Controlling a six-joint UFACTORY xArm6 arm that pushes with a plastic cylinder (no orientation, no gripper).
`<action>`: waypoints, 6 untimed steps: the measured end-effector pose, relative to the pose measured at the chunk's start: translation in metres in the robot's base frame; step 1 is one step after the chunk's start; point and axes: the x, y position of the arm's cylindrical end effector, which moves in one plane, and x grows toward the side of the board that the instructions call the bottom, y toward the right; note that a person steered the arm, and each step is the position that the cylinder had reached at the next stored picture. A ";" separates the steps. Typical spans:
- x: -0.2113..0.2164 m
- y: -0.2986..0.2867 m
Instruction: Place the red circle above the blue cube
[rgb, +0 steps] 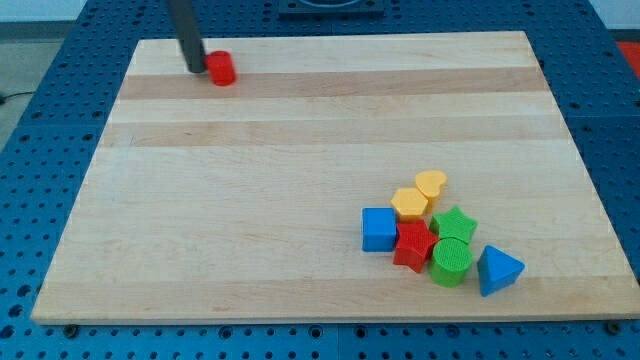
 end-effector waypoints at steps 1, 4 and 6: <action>0.008 0.057; 0.062 0.146; 0.088 0.185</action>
